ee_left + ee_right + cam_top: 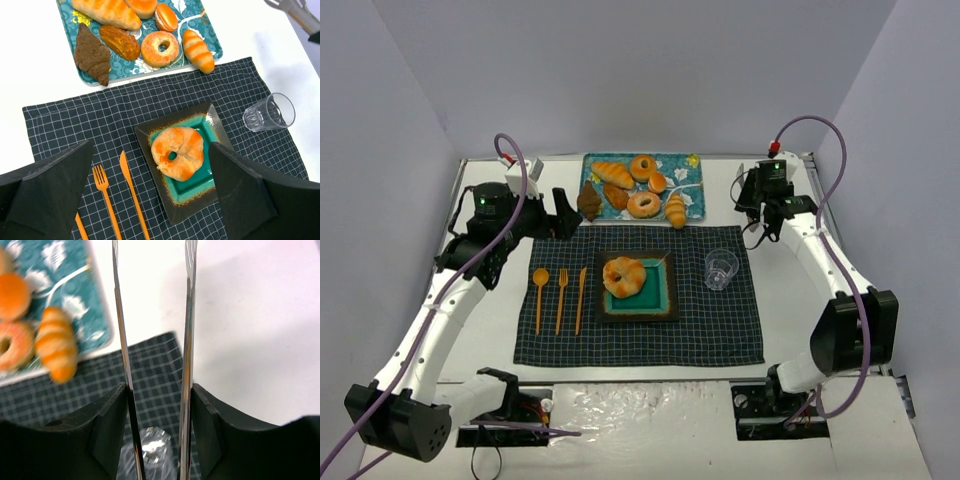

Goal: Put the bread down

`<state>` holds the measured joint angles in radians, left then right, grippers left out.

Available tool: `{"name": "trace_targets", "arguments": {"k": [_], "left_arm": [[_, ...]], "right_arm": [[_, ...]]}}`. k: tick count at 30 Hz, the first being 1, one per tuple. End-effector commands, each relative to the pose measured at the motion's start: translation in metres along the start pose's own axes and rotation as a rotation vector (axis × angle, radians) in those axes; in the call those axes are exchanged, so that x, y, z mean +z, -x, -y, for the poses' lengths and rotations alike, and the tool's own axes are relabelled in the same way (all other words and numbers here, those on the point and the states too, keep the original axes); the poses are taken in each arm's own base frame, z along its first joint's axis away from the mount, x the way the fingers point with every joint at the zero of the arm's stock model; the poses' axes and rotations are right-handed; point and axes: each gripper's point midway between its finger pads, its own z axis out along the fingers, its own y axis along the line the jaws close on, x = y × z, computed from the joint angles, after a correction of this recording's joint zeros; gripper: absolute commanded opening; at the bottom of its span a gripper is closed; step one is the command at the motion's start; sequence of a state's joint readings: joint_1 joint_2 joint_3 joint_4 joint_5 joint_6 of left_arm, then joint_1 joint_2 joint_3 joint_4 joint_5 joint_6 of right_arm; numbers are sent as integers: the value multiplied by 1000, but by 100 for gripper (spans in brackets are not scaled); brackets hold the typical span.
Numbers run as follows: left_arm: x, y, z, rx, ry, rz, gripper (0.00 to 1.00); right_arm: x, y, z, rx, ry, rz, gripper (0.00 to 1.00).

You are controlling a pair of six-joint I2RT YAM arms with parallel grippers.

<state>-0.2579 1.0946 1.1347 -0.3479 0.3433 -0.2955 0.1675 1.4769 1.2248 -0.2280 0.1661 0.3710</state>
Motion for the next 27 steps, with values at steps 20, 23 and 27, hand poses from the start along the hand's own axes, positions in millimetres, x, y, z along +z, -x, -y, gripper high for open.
{"name": "trace_targets", "arguments": {"k": [20,23,27], "left_arm": [[-11,32,9,14,-45,118,97],[-10,31,8,13,-43,115,97],[-9,31,7,9,-45,114,97]], "right_arm": [[144,40,95,88,-254,-5,50],[149,32,106,96,-271,-28,50],[157,15,109,100,-279,-66,51]]}}
